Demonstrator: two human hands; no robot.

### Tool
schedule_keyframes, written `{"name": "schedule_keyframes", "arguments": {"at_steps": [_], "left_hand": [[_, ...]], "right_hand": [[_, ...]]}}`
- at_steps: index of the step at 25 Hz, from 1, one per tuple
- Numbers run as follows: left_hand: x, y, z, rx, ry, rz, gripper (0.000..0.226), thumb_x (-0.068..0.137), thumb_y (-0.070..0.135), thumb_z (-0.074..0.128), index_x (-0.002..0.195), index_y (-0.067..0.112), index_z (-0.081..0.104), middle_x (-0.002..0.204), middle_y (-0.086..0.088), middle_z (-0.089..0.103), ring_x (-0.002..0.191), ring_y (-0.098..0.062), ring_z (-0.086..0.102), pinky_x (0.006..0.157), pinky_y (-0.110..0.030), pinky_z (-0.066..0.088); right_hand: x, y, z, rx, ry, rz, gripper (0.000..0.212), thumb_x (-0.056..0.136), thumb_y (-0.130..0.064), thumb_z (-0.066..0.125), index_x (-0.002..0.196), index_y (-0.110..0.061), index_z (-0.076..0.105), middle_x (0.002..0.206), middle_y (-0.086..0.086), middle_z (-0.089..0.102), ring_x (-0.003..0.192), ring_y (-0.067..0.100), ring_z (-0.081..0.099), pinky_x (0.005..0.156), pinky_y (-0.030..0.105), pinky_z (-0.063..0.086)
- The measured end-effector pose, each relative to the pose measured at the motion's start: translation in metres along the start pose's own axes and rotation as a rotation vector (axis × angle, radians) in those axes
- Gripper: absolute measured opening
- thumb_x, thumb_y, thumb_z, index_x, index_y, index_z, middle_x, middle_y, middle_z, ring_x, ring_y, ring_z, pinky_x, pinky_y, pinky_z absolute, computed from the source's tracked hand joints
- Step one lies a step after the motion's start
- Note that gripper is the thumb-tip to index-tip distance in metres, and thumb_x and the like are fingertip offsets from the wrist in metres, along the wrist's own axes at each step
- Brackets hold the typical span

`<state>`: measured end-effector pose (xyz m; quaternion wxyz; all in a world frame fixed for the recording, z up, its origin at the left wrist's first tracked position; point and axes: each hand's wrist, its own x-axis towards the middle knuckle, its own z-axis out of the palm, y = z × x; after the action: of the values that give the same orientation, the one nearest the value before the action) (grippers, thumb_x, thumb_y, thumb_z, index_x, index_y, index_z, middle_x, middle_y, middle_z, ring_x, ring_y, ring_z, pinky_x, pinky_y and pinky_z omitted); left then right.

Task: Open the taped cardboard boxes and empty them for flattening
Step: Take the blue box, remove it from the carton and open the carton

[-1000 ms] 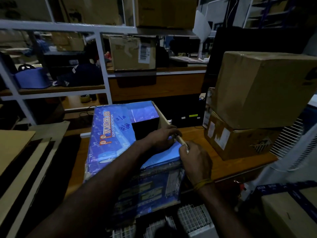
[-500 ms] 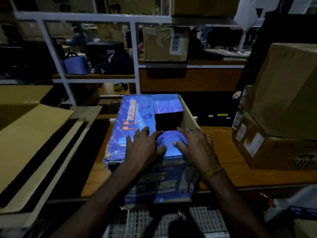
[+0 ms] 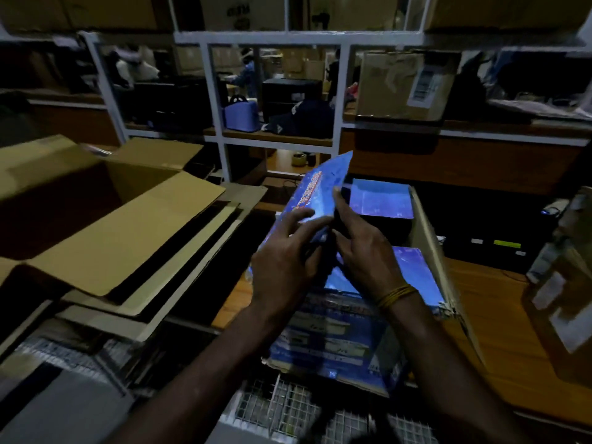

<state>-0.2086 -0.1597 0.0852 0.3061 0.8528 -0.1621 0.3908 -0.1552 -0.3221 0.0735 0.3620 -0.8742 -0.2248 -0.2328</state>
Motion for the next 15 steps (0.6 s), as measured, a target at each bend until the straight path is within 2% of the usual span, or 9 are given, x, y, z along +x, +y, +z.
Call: {"name": "schedule_keyframes", "arguments": {"at_steps": [2, 3, 5, 7, 9, 11, 13, 15], "left_hand": [[0.008, -0.008, -0.011, 0.016, 0.145, 0.042, 0.053, 0.082, 0.016, 0.074, 0.133, 0.028, 0.061, 0.137, 0.002, 0.053, 0.106, -0.014, 0.062, 0.062, -0.028, 0.054], [0.012, -0.015, -0.015, 0.047, 0.198, 0.049, 0.06, 0.081, 0.011, 0.075, 0.137, 0.027, 0.058, 0.144, 0.0, 0.049, 0.115, -0.014, 0.059, 0.062, -0.026, 0.054], [0.014, -0.032, -0.02, 0.17, 0.253, 0.03, 0.062, 0.085, 0.01, 0.068, 0.143, 0.025, 0.052, 0.158, -0.004, 0.033, 0.137, -0.018, 0.044, 0.068, -0.024, 0.052], [0.009, -0.051, -0.022, 0.329, 0.243, -0.036, 0.061, 0.09, 0.013, 0.063, 0.147, 0.023, 0.046, 0.163, -0.013, 0.017, 0.151, -0.03, 0.019, 0.093, -0.039, 0.051], [0.001, -0.064, -0.023, 0.538, 0.172, -0.174, 0.06, 0.096, 0.025, 0.059, 0.152, 0.023, 0.038, 0.163, -0.022, 0.006, 0.151, -0.04, 0.0, 0.113, -0.056, 0.031], [-0.006, -0.072, -0.024, 0.679, 0.108, -0.311, 0.061, 0.096, 0.037, 0.057, 0.152, 0.026, 0.037, 0.163, -0.025, -0.001, 0.149, -0.047, -0.007, 0.117, -0.062, 0.015], [-0.011, -0.085, -0.022, 0.698, 0.092, -0.361, 0.052, 0.093, 0.038, 0.059, 0.143, 0.029, 0.051, 0.164, -0.02, 0.006, 0.149, -0.048, -0.003, 0.117, -0.063, 0.005], [-0.016, -0.096, -0.016, 0.606, 0.047, -0.366, 0.033, 0.093, 0.034, 0.06, 0.124, 0.027, 0.068, 0.153, -0.014, 0.042, 0.147, -0.041, 0.023, 0.117, -0.058, 0.004]], "right_hand": [[0.014, -0.015, 0.015, -0.013, -0.066, -0.054, 0.084, 0.094, -0.011, 0.055, 0.158, -0.035, 0.005, 0.142, 0.017, 0.052, 0.108, 0.032, 0.061, 0.072, 0.036, 0.049], [0.019, -0.023, 0.025, -0.043, -0.12, -0.075, 0.088, 0.092, -0.009, 0.058, 0.158, -0.033, 0.005, 0.148, 0.017, 0.046, 0.114, 0.033, 0.059, 0.074, 0.037, 0.05], [0.024, -0.033, 0.045, -0.074, -0.235, -0.113, 0.086, 0.092, -0.018, 0.063, 0.158, -0.03, 0.009, 0.161, 0.006, 0.027, 0.14, 0.028, 0.039, 0.095, 0.043, 0.05], [0.026, -0.036, 0.06, -0.065, -0.334, -0.162, 0.085, 0.095, -0.033, 0.064, 0.158, -0.03, 0.008, 0.165, -0.005, 0.017, 0.149, 0.02, 0.023, 0.102, 0.045, 0.047], [0.029, -0.037, 0.066, -0.061, -0.393, -0.191, 0.082, 0.096, -0.044, 0.06, 0.157, -0.038, 0.006, 0.165, -0.01, 0.013, 0.149, 0.018, 0.023, 0.1, 0.046, 0.048], [0.031, -0.037, 0.068, -0.09, -0.447, -0.165, 0.073, 0.098, -0.048, 0.054, 0.155, -0.043, 0.01, 0.165, -0.011, 0.014, 0.149, 0.017, 0.024, 0.107, 0.044, 0.043], [0.03, -0.037, 0.07, -0.107, -0.494, -0.123, 0.064, 0.1, -0.048, 0.051, 0.155, -0.039, 0.019, 0.164, -0.009, 0.019, 0.148, 0.017, 0.026, 0.113, 0.04, 0.037], [0.031, -0.038, 0.071, -0.097, -0.525, -0.083, 0.06, 0.101, -0.047, 0.049, 0.154, -0.034, 0.026, 0.163, -0.008, 0.021, 0.147, 0.016, 0.027, 0.115, 0.037, 0.034]]}}
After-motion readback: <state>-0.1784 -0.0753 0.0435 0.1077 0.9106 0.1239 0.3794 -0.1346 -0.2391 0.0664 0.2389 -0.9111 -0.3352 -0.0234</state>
